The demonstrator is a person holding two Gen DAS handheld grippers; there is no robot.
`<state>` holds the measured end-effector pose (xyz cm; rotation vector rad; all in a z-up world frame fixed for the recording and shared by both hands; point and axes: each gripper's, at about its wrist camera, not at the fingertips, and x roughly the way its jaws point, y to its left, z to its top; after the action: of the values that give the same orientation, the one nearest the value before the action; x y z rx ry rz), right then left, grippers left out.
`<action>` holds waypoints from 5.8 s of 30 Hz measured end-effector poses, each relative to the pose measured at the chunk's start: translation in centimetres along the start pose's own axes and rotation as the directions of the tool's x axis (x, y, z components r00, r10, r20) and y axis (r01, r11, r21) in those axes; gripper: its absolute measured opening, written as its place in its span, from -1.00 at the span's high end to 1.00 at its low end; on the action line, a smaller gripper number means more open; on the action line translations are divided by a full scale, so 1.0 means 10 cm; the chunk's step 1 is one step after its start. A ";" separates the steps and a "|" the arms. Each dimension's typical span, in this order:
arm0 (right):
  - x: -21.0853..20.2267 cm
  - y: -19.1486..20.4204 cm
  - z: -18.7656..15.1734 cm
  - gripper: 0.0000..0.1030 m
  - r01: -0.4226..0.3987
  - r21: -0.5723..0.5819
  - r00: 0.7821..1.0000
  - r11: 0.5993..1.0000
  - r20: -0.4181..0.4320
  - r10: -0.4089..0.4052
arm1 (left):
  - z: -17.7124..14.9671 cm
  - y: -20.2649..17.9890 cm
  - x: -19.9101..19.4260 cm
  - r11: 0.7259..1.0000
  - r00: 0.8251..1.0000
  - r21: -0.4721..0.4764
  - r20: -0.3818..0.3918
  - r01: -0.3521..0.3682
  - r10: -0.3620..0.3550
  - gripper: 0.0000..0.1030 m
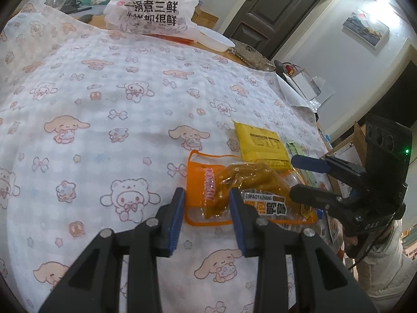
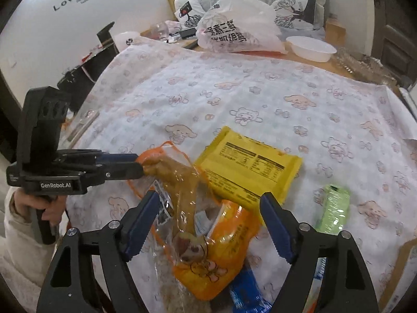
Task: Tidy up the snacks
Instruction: 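Lower both grippers onto the orange sausage pack and close them, then lift the orange sausage pack with both grippers into the box, then open both grippers to release the sausage pack in the box, then move both grippers back over the snacks on the table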
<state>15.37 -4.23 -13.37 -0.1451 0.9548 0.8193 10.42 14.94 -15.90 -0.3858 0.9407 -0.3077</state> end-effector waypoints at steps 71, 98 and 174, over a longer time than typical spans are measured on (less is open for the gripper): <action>-2.50 0.11 -0.78 0.04 0.193 -0.090 0.882 0.977 0.452 -0.133 | 0.39 -3.18 -0.81 0.872 0.959 0.474 0.170 0.121 -0.225 0.34; -2.57 -1.43 -1.28 -0.18 0.351 0.085 0.895 0.933 0.262 -0.361 | 0.54 -4.22 0.80 0.803 0.988 0.576 -0.063 0.151 -0.140 0.32; -1.37 0.22 -1.23 -0.33 0.214 0.307 0.933 0.927 0.216 -0.287 | -0.32 -1.21 -0.33 0.988 0.997 0.153 0.078 -0.036 0.024 -0.30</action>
<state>1.44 -15.86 -9.58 0.0822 0.7752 0.4442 4.86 4.96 -9.76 -0.2397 0.8415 -0.3335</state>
